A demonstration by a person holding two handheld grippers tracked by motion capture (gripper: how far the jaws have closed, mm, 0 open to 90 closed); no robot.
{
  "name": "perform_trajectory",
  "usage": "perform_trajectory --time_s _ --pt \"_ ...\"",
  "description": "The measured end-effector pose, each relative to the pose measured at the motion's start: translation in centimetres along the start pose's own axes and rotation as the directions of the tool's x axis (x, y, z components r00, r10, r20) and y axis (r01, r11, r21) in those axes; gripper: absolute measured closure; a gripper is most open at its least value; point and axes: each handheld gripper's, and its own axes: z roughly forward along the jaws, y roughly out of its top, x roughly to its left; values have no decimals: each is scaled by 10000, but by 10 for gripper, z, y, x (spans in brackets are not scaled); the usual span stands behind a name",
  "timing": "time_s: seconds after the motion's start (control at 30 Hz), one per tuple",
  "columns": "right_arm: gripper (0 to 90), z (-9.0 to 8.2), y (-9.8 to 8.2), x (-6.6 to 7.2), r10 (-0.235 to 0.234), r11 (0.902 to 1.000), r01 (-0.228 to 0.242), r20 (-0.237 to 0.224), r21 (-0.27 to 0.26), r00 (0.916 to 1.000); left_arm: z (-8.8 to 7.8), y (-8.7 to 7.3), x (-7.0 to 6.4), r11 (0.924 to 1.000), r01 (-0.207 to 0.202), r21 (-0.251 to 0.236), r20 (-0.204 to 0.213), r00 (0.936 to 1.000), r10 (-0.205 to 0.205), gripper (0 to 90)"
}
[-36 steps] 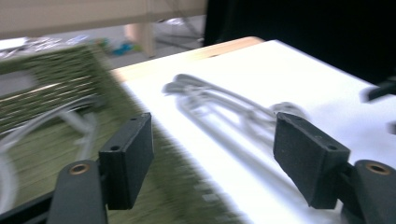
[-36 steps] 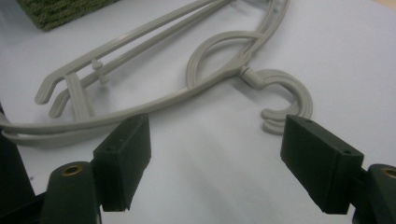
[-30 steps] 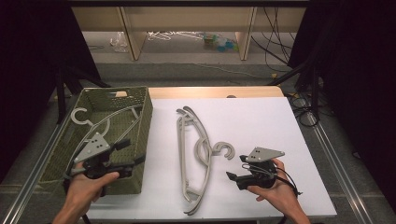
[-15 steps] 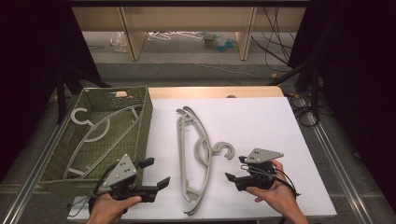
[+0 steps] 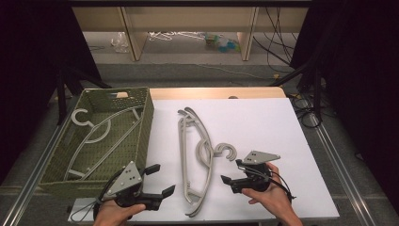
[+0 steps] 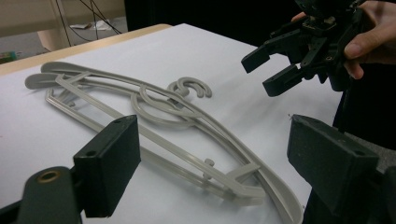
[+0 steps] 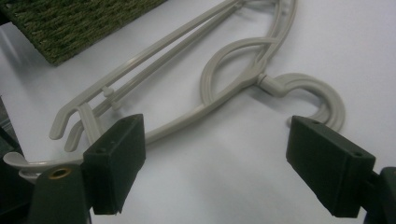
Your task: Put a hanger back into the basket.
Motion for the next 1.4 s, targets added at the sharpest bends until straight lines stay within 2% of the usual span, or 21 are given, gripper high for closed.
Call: perform_trajectory --time_s 0.2,0.27,0.37,0.43,0.5,0.53,0.57,0.63,0.67,0.7,0.83,0.87,0.97,1.0,1.03,1.07,1.1,1.13,1.17,1.27,1.4 --pt "204 25 0 12 275 9980 -270 -75 578 9996 4 -7 -3 9994 -89 336 174 9998 84 173" --pt "203 35 1 16 687 9934 -688 45 922 9976 5 -9 -4 9994 -58 334 286 9996 49 173" --pt "203 48 3 16 937 9871 -936 50 1300 9956 4 -10 -4 9985 -234 496 303 9993 219 173" --pt "203 55 4 14 776 9884 -791 164 1300 9969 4 -11 -5 9988 -208 451 330 9993 193 172" --pt "210 62 6 17 1195 9817 -1208 173 1471 9927 4 -11 -4 9985 -278 467 320 9991 263 173" --pt "219 65 7 17 1209 9794 -1213 121 1614 9926 4 -11 -4 9987 -187 477 333 9993 172 173" --pt "224 69 7 17 1127 9807 -1130 108 1594 9936 4 -11 -4 9980 -352 527 314 9989 336 173" --pt "227 73 8 19 1258 9727 -1276 217 1937 9918 4 -12 -5 9981 -163 599 283 9995 146 173" --pt "236 77 8 20 1309 9720 -1334 258 1934 9911 4 -11 -4 9973 -418 604 353 9986 397 172" --pt "248 80 8 19 1306 9712 -1334 270 1976 9911 5 -12 -5 9980 -206 602 330 9993 186 172" --pt "274 90 12 15 1669 9631 -1670 184 2112 9858 6 -12 -4 9976 -409 562 478 9981 383 172" --pt "300 91 13 14 1694 9645 -1696 188 2025 9854 6 -12 -6 9977 -258 625 336 9992 237 172" --pt "400 93 15 13 1781 9615 -1801 285 2074 9836 6 -12 -4 9967 -459 670 391 9983 433 172" --pt "435 94 16 12 1660 9624 -1685 296 2132 9857 6 -13 -5 9974 -236 682 342 9992 213 172" --pt "478 94 18 11 1683 9602 -1731 407 2191 9849 6 -13 -3 9969 -369 690 323 9989 347 172" --pt "519 94 18 9 1698 9593 -1743 396 2223 9847 6 -13 -4 9976 -203 664 303 9994 183 172" --pt "536 94 19 6 1851 9546 -1883 356 2308 9821 6 -13 -2 9970 -394 666 340 9987 372 173" --pt "555 94 18 4 2080 9557 -2092 279 2073 9777 6 -13 -2 9970 -390 668 331 9988 368 173" --pt "574 94 18 1 2325 9509 -2332 276 2034 9722 6 -13 -2 9970 -400 666 345 9987 377 172" --pt "606 90 18 -6 2905 9351 -2853 65 2102 9569 7 -13 -4 9977 -190 649 344 9993 167 173" --pt "629 87 21 -9 3144 9326 -3071 -89 1898 9493 6 -13 -3 9969 -431 665 518 9979 397 172"
